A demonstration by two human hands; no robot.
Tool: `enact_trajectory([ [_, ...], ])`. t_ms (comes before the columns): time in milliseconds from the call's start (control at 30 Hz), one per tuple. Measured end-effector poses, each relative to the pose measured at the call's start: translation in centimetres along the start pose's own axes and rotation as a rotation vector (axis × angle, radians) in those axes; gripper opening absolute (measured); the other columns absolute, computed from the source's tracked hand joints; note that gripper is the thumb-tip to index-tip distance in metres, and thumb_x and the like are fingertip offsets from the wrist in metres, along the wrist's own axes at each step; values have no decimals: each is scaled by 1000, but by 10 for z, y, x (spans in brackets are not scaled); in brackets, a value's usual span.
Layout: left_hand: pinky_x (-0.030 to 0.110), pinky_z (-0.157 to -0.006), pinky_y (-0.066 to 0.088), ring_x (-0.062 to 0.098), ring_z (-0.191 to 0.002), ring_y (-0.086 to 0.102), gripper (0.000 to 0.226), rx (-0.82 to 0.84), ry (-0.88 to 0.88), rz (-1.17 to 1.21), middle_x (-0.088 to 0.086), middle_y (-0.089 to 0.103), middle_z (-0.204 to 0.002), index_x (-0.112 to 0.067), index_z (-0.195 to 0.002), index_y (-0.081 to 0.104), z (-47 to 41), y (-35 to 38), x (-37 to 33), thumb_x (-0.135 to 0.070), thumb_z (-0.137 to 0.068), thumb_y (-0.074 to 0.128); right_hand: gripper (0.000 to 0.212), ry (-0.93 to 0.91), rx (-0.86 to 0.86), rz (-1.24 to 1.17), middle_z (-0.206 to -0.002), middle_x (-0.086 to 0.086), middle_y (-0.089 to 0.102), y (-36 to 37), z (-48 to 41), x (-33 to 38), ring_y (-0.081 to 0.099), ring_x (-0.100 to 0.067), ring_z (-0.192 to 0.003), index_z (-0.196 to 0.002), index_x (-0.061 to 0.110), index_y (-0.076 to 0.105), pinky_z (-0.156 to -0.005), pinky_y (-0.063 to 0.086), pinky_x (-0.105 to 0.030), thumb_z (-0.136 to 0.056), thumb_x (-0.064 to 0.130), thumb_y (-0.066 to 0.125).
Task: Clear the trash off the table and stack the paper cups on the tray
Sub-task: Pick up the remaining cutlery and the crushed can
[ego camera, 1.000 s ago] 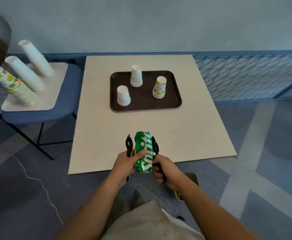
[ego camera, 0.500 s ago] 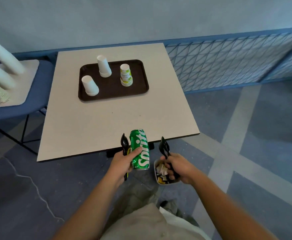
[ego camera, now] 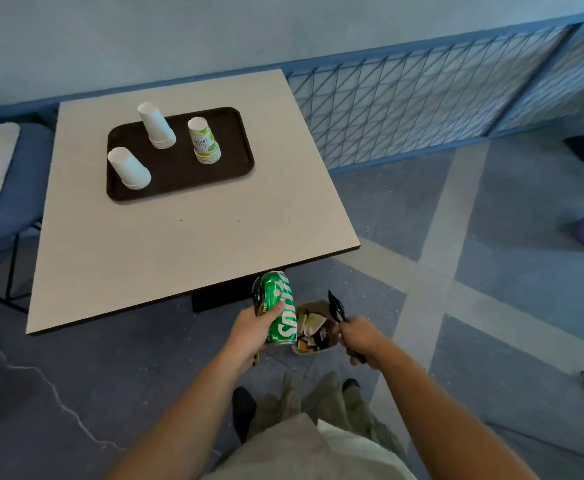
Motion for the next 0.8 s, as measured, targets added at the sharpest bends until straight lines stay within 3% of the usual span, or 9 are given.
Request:
enact_trajectory([
  [100, 32, -72, 64, 19, -88, 79, 32, -8, -67, -41, 5, 81, -102, -15, -111, 75, -4, 32, 10, -40, -92, 77, 21, 13, 29, 107, -77, -21, 57, -14, -28, -20, 50, -20, -45, -96, -3, 61, -44, 44, -32, -100, 5, 42],
  [167, 25, -62, 58, 16, -84, 77, 28, -22, -119, -77, 3, 80, -100, -19, -108, 73, -10, 49, 19, -42, -93, 76, 25, 10, 61, 186, -80, -25, 62, -19, -51, -31, 54, -24, -49, -99, -10, 66, -54, 48, -39, -98, 4, 45],
  [333, 26, -61, 57, 16, -80, 75, 37, -79, -192, -118, 6, 79, -98, -9, -114, 73, -50, 85, 59, -38, -93, 76, 16, -20, 103, 388, -79, -14, 62, -18, -105, -39, 57, -21, -62, -86, 5, 60, -59, 51, -32, -99, 8, 51],
  [433, 20, -53, 55, 12, -71, 71, 38, -80, -243, -163, 3, 76, -90, -3, -116, 72, -78, 106, 84, -34, -94, 75, 19, -64, 129, 448, -98, -16, 67, -8, -146, -37, 65, -25, -81, -100, 5, 63, -75, 58, -35, -101, 21, 52],
  [500, 14, -42, 48, 10, -67, 66, 35, -73, -268, -180, 7, 73, -92, -1, -119, 70, -104, 118, 102, -29, -98, 72, 36, -83, 66, 378, -115, -16, 69, -11, -175, -37, 66, -29, -102, -118, 8, 66, -91, 56, -40, -101, 34, 49],
  [533, 15, -41, 47, 10, -67, 66, 36, -62, -275, -196, 6, 73, -91, -2, -121, 70, -119, 124, 112, -30, -98, 71, 40, -64, 34, 257, -118, -16, 68, -15, -187, -41, 65, -29, -106, -122, 8, 65, -92, 55, -41, -101, 37, 47],
  [633, 25, -57, 57, 20, -79, 73, 46, -7, -298, -239, 7, 76, -96, -6, -124, 70, -159, 141, 141, -42, -97, 70, 34, 31, 181, -273, -115, -14, 70, 8, -205, -63, 68, -30, -104, -122, 14, 62, -80, 59, -39, -102, 40, 54],
  [700, 30, -60, 55, 27, -87, 74, 51, -10, -320, -236, 11, 78, -105, -10, -123, 70, -177, 149, 157, -52, -94, 69, 37, 1, 252, -377, -115, -13, 72, 23, -219, -77, 71, -31, -104, -128, 21, 61, -90, 60, -50, -95, 39, 66],
  [800, 25, -54, 43, 24, -68, 64, 56, -98, -370, -177, 15, 76, -96, -13, -117, 72, -203, 149, 185, -60, -91, 58, 34, -31, 164, -430, -111, -11, 74, 25, -251, -99, 76, -29, -95, -129, 21, 61, -86, 61, -52, -97, 25, 68],
])
Point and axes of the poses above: each hand's wrist, its own z-axis away from the middle knuckle, its own y-axis out of the palm, x = y × z, the point moved 10 cm from there along -z, towards the middle knuckle
